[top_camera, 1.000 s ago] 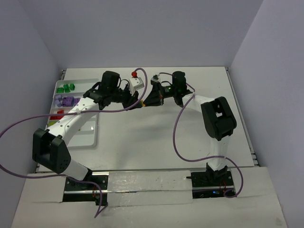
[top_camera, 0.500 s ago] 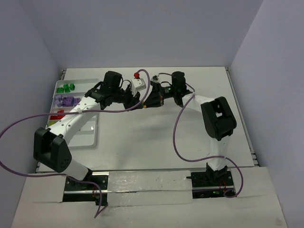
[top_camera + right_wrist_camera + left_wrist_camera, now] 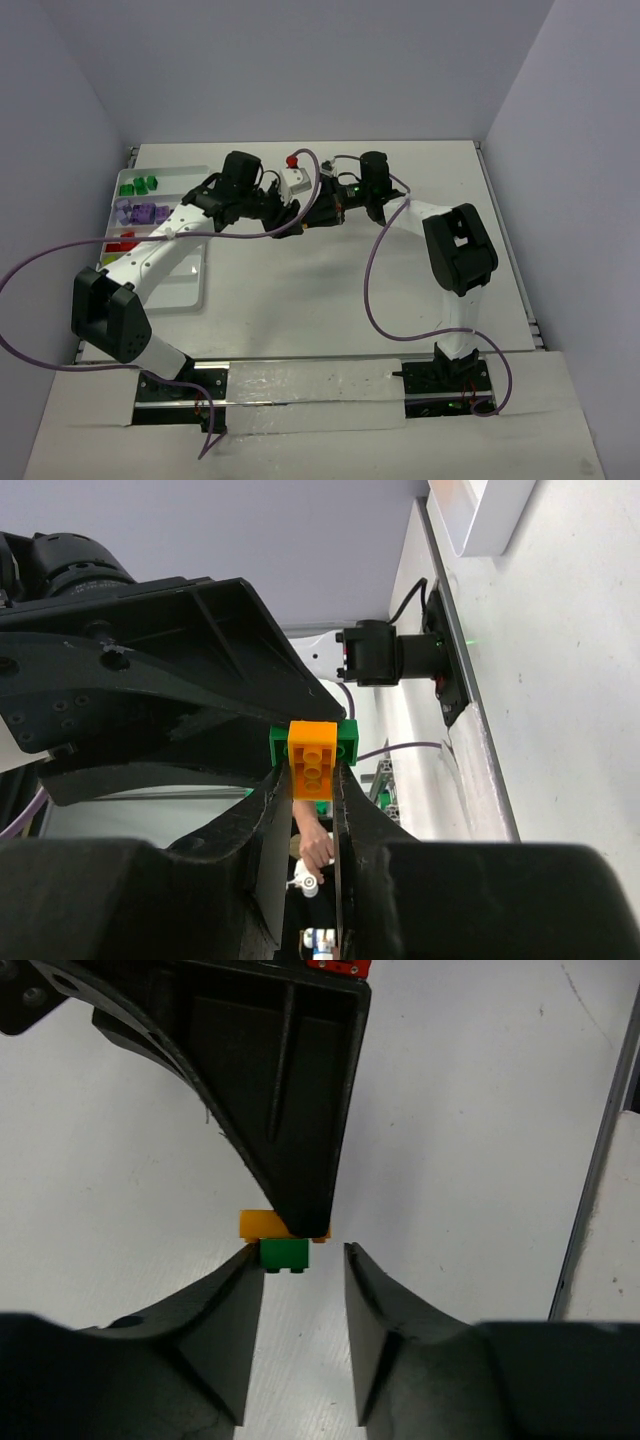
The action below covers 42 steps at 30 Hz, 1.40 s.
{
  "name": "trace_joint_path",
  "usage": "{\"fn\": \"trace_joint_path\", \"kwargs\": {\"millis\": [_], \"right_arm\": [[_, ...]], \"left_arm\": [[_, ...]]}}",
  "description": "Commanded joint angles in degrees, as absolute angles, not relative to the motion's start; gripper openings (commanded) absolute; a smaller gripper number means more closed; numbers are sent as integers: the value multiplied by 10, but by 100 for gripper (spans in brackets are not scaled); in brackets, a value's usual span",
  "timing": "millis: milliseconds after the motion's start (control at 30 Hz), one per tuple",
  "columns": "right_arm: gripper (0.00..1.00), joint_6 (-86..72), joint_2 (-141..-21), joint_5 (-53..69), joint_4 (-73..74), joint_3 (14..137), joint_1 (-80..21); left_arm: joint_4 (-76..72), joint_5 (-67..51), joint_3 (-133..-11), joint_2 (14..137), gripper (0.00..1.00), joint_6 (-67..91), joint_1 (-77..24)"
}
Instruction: Sort the legos into containers by color
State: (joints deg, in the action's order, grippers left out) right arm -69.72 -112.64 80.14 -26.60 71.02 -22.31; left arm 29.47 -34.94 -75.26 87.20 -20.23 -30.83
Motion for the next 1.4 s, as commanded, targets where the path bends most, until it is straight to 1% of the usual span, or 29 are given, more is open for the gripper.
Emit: {"fn": "trace_joint_path", "kwargs": {"millis": [0, 100, 200, 233, 267, 333, 467, 700, 933, 1067, 1133, 1167, 1267, 1333, 1367], "right_arm": [[0, -686, -1121, 798, -266, 727, -237], [0, -685, -1121, 797, -264, 728, -237], [0, -684, -1121, 798, -262, 729, -237], [0, -684, -1121, 798, -262, 728, -237], [0, -683, -1121, 797, -261, 728, -237], [0, -680, -1121, 797, -259, 727, -237], [0, -675, -1121, 797, -254, 727, -237], [0, -676, -1119, 796, -253, 732, -224], [0, -684, -1115, 791, -257, 756, -170], [0, -686, -1114, 786, -261, 767, -149], [0, -684, -1115, 786, -260, 769, -143], [0, -680, -1117, 784, -258, 770, -138], [0, -662, -1121, 780, -239, 777, -132], [0, -579, -1126, 771, -137, 799, -129], [0, -508, -1130, 757, -81, 824, -129]], "left_arm": [[249, -367, -789, 874, 50, -197, -321], [249, -367, -791, 875, 51, -195, -323], [246, -367, -789, 874, 39, -194, -323], [245, -367, -788, 874, 31, -195, -323], [243, -367, -785, 873, 20, -196, -323], [242, -367, -782, 872, 12, -199, -323], [243, -364, -775, 868, 1, -202, -323], [254, -361, -738, 847, 0, -203, -309], [283, -367, -642, 793, 0, -225, -241], [307, -371, -612, 763, 0, -242, -172], [312, -373, -612, 759, 0, -242, -140], [312, -367, -620, 762, 0, -233, -104], [303, -305, -650, 787, 0, -200, -55], [301, -240, -705, 838, 0, -161, -13], [305, -227, -737, 867, 0, -143, 14]]}}
